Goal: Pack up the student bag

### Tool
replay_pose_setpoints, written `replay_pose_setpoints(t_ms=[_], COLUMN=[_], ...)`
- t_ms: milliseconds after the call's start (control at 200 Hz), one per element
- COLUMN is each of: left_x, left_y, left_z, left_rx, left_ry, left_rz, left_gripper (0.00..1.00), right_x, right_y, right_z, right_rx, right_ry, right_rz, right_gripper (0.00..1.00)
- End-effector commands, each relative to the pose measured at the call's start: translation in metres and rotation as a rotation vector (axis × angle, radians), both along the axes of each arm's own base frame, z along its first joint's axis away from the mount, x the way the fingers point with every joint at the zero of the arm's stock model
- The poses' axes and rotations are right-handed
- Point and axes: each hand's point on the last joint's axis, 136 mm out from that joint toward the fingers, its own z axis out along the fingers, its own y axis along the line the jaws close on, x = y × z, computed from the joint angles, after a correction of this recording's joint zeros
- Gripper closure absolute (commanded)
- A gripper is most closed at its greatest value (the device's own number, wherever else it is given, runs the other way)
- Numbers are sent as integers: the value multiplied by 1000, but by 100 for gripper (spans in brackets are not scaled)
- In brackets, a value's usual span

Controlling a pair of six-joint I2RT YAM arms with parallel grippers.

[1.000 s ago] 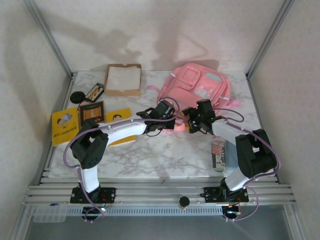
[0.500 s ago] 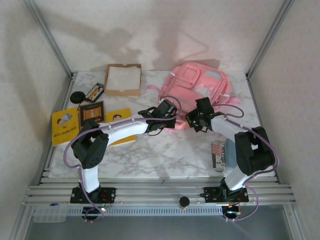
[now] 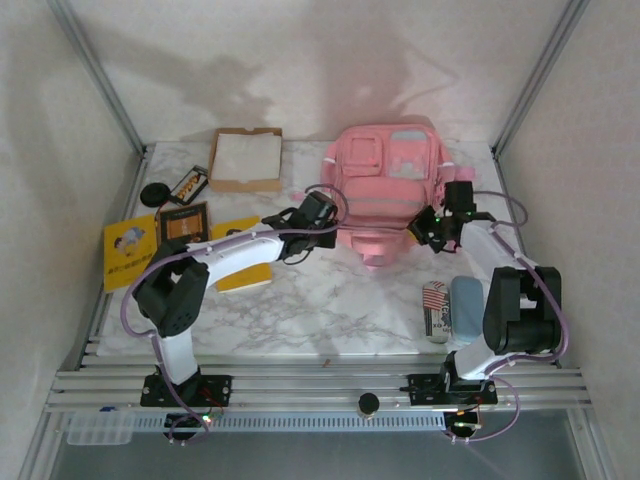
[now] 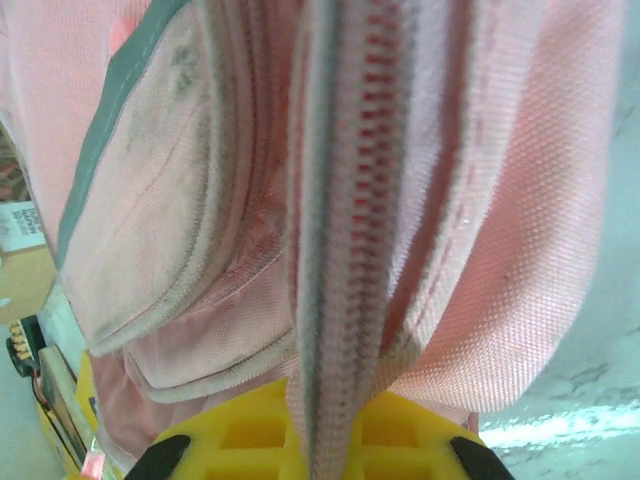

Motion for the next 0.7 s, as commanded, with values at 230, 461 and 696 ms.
replay_pose_setpoints(t_ms=[230, 461, 696], left_x=[15, 4, 1], left_y=[15, 8, 16], left_z=[24, 45, 52], left_rx=[-100, -194, -194], left_ry=[-83, -103, -114], left_rz=[19, -13, 3], left_gripper=[100, 100, 100], right_x=[12, -8, -28], right_y=[-23, 68, 152], right_z=[32, 59, 79], right_rx=[-229, -272, -306], right_ry=[-151, -350, -690], right_rz=[122, 578, 1018], right_gripper=[56, 28, 25])
